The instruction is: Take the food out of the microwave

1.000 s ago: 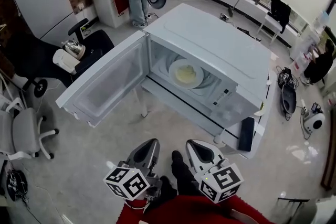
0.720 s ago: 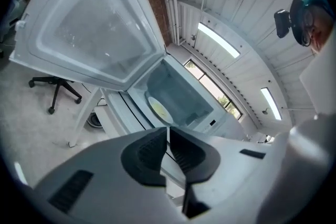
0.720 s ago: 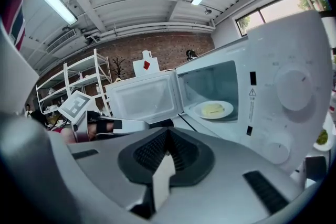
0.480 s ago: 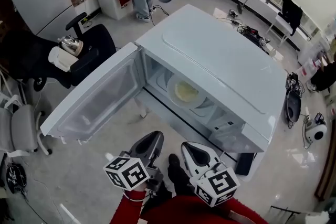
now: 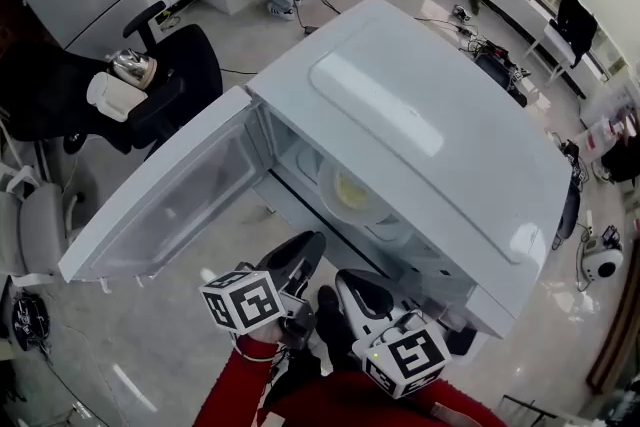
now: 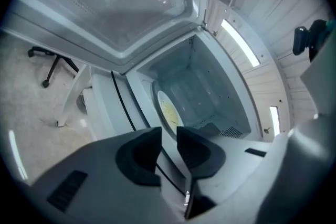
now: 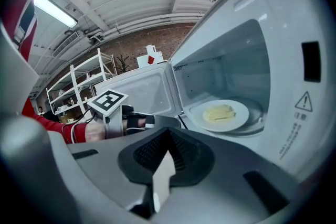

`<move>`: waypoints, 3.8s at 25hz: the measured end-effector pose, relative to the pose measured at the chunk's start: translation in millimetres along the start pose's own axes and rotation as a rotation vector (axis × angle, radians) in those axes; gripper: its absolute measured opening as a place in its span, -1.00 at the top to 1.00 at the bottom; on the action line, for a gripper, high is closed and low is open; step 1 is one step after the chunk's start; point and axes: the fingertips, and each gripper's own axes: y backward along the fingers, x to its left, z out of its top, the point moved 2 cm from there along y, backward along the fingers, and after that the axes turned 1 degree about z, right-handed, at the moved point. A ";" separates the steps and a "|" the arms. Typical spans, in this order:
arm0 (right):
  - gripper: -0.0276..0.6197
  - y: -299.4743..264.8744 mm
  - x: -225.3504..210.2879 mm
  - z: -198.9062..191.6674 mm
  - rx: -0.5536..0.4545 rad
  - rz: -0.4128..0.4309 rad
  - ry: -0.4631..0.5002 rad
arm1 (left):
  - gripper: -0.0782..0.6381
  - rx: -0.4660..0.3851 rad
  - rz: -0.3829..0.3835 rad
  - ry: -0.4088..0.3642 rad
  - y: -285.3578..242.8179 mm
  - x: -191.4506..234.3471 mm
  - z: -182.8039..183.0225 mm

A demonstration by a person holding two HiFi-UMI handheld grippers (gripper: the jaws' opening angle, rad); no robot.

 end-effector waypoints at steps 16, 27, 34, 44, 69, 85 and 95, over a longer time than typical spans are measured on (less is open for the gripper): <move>0.88 -10.2 -20.9 8.1 0.030 0.008 0.001 | 0.49 0.025 -0.069 0.215 -47.3 4.1 12.5; 0.88 -13.6 -19.8 12.4 0.026 0.034 -0.019 | 0.52 0.067 -0.068 0.346 -63.0 6.2 15.9; 0.88 -13.8 -20.9 11.9 0.027 0.044 -0.033 | 0.63 0.052 -0.081 0.461 -64.3 6.1 15.8; 0.88 -12.6 -18.7 13.9 0.021 0.054 -0.018 | 0.73 0.035 -0.103 0.506 -61.8 2.0 10.7; 0.88 1.1 -17.8 8.0 0.056 0.140 0.039 | 0.73 -0.158 -0.205 0.581 -17.2 -14.6 2.2; 0.88 -8.6 10.3 0.6 0.078 0.232 0.125 | 0.73 -0.344 -0.167 0.598 60.6 6.2 -5.3; 0.88 -7.5 53.9 -9.9 0.084 0.308 0.181 | 0.73 -0.484 -0.127 0.635 134.7 21.3 -24.1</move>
